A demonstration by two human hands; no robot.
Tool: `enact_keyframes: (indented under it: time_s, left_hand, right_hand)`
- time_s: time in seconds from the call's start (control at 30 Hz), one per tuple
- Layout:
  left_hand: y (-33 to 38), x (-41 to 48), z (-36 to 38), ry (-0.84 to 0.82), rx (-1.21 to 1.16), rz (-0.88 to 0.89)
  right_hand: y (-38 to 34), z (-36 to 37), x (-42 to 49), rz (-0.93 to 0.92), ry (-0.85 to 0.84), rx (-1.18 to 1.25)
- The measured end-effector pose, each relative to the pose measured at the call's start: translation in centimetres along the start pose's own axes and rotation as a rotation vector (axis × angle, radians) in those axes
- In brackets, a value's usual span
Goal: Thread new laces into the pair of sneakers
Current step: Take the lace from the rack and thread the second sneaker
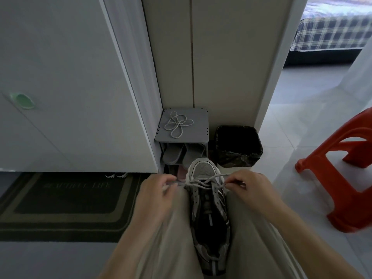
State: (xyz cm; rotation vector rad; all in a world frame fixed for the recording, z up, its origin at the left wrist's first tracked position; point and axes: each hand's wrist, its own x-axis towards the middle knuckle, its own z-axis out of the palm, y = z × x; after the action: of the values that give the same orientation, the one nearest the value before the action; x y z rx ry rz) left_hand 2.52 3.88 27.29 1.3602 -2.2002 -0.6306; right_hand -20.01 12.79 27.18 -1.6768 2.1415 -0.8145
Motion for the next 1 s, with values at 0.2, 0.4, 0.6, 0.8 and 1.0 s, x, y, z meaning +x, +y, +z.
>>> enact_keyframes:
  time_s: [0.2,0.4,0.6,0.8,1.0]
  left_hand:
    - [3.8,1.4,3.2,-0.246,0.044,0.071]
    - [4.6,2.6,3.1,-0.271,0.060,0.029]
    - [1.3,2.2,0.5,-0.163,-0.199,-0.134]
    - [-3.1,-0.2,-3.6,-0.052,-0.352,-0.409]
    - [-3.4,-0.4,-1.9,-0.176,-0.151,-0.319]
  right_hand:
    - [0.0,0.2,-0.1,0.049,-0.028,0.002]
    - [0.1,0.2,-0.4,0.043,-0.033,-0.004]
    - [0.7,0.2,-0.3,-0.001,-0.010,-0.043]
    - [1.5,0.9,-0.2,-0.057,-0.046,-0.070]
    - [1.6,1.4,0.1,-0.037,-0.109,-0.117]
